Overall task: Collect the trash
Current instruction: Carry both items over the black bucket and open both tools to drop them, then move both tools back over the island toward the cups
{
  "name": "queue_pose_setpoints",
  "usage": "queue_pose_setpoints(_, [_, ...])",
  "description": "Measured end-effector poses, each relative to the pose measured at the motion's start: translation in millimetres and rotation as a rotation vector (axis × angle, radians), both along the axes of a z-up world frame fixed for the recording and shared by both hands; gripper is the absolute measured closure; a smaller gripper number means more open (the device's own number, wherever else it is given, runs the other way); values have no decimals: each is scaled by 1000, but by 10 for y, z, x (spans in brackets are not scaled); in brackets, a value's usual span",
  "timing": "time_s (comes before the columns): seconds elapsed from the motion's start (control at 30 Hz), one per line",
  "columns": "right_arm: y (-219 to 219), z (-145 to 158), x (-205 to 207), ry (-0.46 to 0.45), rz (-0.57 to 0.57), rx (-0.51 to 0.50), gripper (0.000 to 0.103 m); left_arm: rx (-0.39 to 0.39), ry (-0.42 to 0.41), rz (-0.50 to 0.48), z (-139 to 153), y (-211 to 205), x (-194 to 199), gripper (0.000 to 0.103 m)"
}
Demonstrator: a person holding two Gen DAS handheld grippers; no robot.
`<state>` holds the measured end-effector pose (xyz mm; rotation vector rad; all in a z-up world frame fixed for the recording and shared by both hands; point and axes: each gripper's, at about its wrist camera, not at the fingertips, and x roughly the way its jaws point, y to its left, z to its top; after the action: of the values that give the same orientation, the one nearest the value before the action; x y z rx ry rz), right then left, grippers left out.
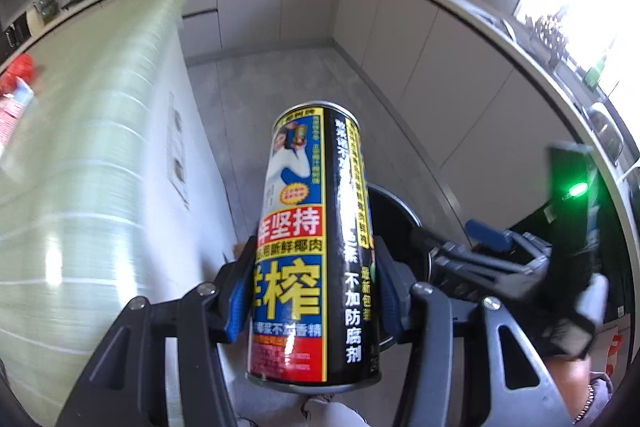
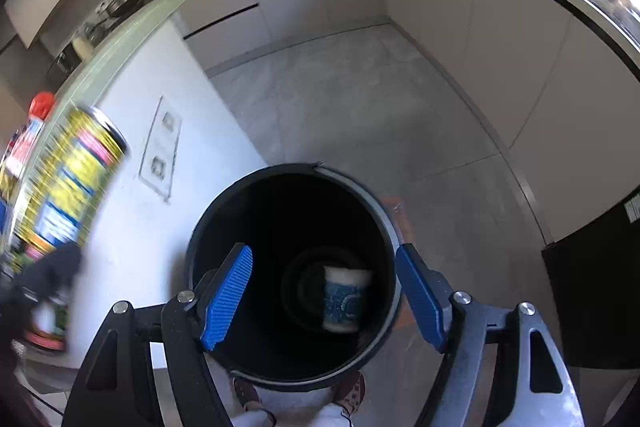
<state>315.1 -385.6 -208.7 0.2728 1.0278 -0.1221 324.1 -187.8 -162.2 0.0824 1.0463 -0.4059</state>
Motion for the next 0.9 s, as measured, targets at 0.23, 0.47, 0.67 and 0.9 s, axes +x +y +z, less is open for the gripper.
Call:
queue_pose_setpoints(0.23, [-304,-4,-140,-8,-49,-38,27,56,65,-15,-425,-322,51,46])
queue_pose_setpoints(0.47, [-408,160,-204,-28,-76,-57,27,91,25,11,-262,-394,103,34])
queue_pose_setpoints(0.67, [-299,513,-260,-68,-85,-59,27,55,-30,40,238,-234,9,34])
queue_pose_setpoints(0.9, [86,1264,-436,-180,-88,-75,27,21,-111,35,887,46,-134,33])
